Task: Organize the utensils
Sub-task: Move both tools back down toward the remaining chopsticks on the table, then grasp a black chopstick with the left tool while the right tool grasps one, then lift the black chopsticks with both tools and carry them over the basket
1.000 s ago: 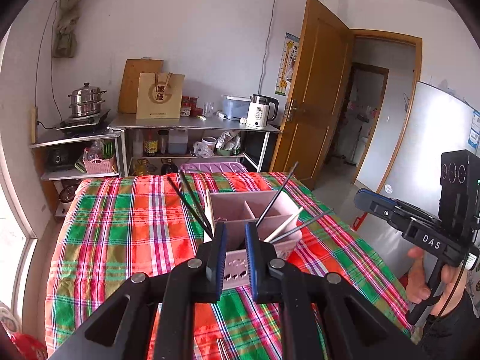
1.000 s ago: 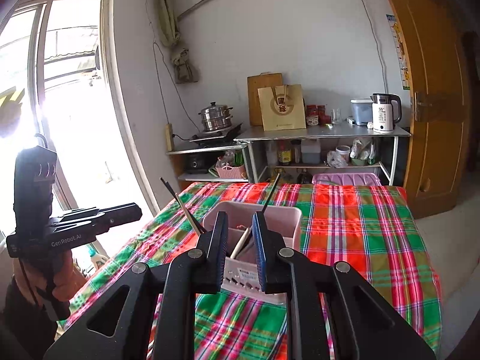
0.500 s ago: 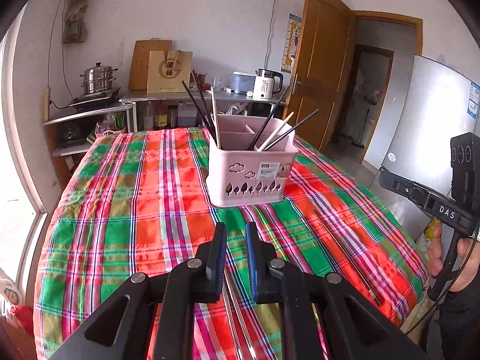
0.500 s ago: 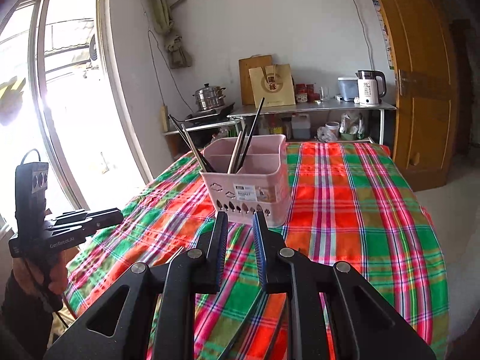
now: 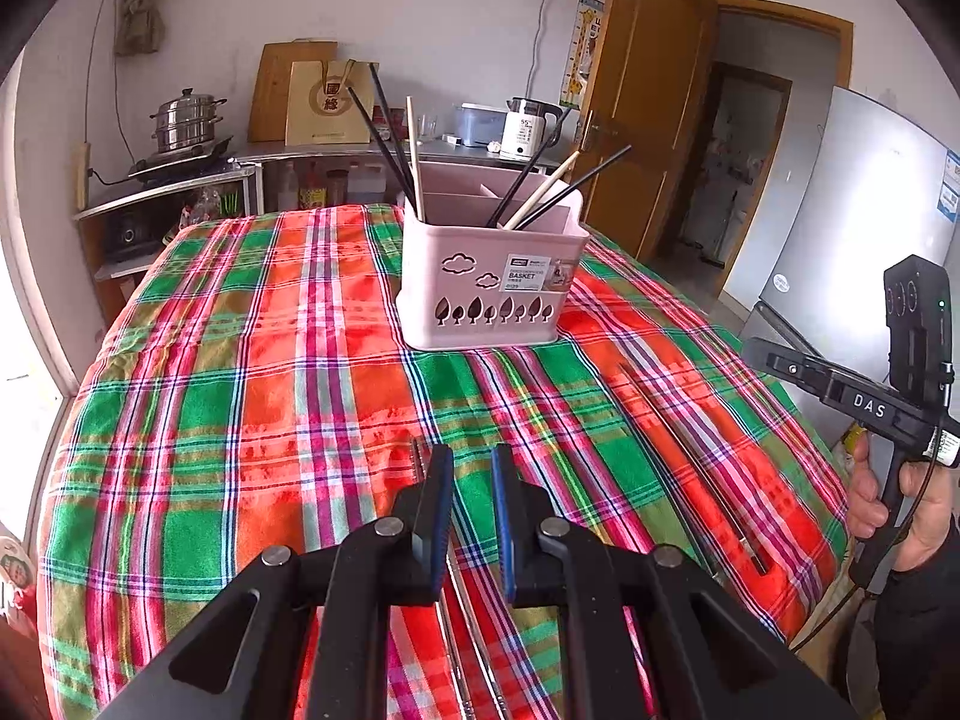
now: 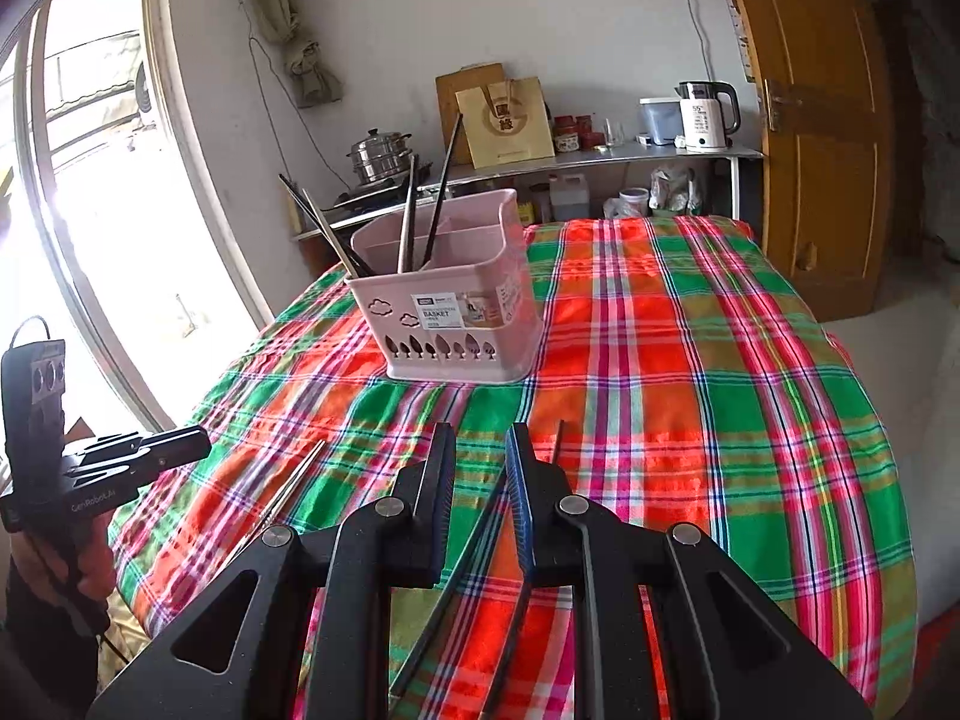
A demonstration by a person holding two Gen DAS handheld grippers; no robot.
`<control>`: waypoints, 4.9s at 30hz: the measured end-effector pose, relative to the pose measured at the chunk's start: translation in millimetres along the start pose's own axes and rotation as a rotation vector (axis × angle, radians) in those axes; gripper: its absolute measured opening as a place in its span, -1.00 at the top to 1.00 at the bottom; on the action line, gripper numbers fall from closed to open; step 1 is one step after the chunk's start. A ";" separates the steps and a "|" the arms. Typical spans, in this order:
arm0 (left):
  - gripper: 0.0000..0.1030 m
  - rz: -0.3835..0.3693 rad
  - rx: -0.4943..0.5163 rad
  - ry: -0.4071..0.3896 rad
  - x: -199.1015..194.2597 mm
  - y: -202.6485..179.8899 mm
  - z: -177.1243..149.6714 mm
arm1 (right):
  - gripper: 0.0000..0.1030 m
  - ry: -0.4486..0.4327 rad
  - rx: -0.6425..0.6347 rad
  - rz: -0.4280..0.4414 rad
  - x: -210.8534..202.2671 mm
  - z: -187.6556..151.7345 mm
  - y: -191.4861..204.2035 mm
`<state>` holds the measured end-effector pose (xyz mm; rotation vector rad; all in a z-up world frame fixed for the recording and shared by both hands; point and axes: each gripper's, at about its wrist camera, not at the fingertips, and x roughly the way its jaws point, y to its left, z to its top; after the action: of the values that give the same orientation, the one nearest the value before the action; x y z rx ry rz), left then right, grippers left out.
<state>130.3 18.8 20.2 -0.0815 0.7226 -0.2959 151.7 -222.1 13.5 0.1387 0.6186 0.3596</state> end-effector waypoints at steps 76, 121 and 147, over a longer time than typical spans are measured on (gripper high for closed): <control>0.86 -0.054 0.190 0.334 175.3 -113.6 24.4 | 0.78 0.378 -0.063 -0.189 83.1 -15.8 -59.1; 0.91 -0.142 0.104 -0.008 25.2 -58.6 116.1 | 0.90 -0.023 -0.054 -0.025 -11.9 70.1 -17.1; 0.91 -0.081 0.021 -0.143 -25.1 -5.5 182.2 | 0.90 -0.171 -0.102 0.114 -17.5 141.1 44.7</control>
<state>231.8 15.9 173.6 -0.1110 0.5745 -0.3715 208.7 -189.9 147.4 0.1061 0.4234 0.4829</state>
